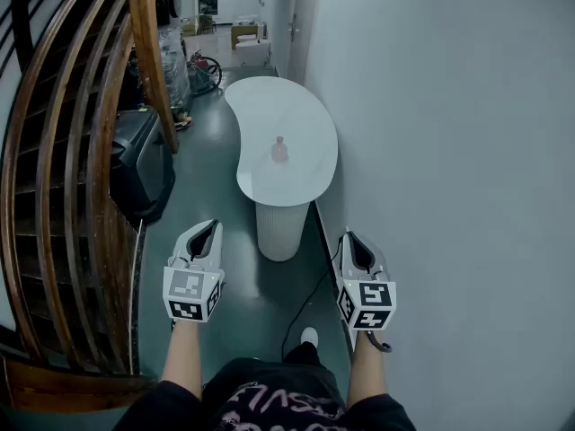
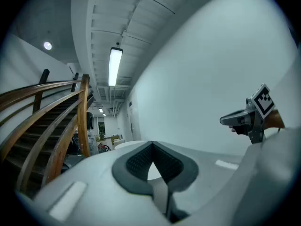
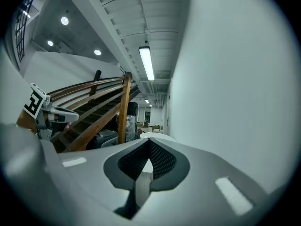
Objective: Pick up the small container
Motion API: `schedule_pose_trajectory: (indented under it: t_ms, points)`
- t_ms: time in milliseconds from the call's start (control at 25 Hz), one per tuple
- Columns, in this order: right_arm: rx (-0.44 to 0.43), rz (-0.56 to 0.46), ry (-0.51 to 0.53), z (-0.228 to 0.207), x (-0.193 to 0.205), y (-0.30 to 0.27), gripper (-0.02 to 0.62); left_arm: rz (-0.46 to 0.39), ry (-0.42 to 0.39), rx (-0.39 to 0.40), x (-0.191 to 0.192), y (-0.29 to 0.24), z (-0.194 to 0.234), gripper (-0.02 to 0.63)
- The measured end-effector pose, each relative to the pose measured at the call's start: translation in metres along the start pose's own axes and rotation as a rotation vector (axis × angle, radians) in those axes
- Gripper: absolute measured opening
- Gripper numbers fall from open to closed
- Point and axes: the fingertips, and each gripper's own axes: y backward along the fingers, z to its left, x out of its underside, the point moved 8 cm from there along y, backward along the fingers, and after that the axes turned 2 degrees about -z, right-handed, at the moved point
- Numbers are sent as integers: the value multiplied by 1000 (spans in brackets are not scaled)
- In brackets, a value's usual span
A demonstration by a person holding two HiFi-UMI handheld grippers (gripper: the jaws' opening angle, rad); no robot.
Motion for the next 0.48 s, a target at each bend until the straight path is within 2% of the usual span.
schedule_pose_trajectory:
  t_ms: [480]
  points:
    - [4, 0, -8, 3, 1, 1, 8, -10, 9, 11, 1, 2, -2, 2]
